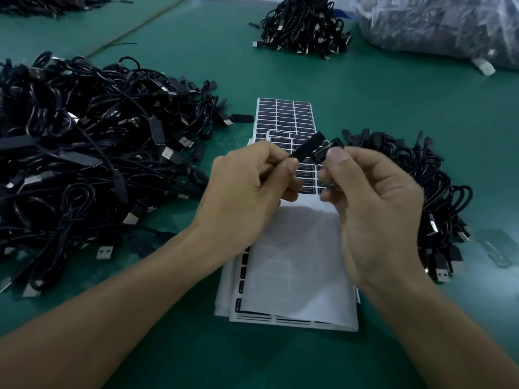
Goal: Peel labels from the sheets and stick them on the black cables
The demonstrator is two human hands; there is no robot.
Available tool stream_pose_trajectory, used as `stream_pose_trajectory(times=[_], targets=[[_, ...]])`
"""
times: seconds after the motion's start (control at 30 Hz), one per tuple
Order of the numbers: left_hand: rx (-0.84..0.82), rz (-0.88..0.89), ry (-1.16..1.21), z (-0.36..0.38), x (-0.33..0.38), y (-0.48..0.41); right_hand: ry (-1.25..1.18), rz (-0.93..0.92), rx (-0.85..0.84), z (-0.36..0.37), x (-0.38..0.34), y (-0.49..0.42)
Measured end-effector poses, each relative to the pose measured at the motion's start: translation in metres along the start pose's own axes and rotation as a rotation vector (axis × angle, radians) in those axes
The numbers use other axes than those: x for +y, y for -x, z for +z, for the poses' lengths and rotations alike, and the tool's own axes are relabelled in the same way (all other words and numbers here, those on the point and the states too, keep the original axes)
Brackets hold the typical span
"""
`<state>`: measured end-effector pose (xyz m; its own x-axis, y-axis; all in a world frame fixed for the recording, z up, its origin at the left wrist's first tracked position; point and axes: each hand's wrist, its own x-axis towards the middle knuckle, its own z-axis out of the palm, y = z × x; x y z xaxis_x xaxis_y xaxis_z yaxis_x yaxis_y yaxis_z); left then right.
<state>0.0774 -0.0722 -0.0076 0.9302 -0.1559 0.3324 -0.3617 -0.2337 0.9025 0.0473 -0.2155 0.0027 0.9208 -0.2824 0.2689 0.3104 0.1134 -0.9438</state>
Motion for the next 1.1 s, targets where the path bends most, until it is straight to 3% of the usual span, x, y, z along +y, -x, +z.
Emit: stream_pose_trajectory(times=[0.23, 0.7, 1.1], targets=[[-0.087, -0.007, 0.086, 0.0025, 0.0024, 0.0031, -0.001, 0.080, -0.014, 0.0008, 0.0038, -0.0007], [-0.190, -0.071, 0.165, 0.0018, 0.0038, 0.0044, 0.160, -0.013, -0.014, -0.0028, 0.0026, -0.0027], [-0.194, -0.073, 0.202, 0.0007, 0.0041, 0.0036, 0.147, -0.026, -0.034, -0.0037, 0.0012, -0.0028]])
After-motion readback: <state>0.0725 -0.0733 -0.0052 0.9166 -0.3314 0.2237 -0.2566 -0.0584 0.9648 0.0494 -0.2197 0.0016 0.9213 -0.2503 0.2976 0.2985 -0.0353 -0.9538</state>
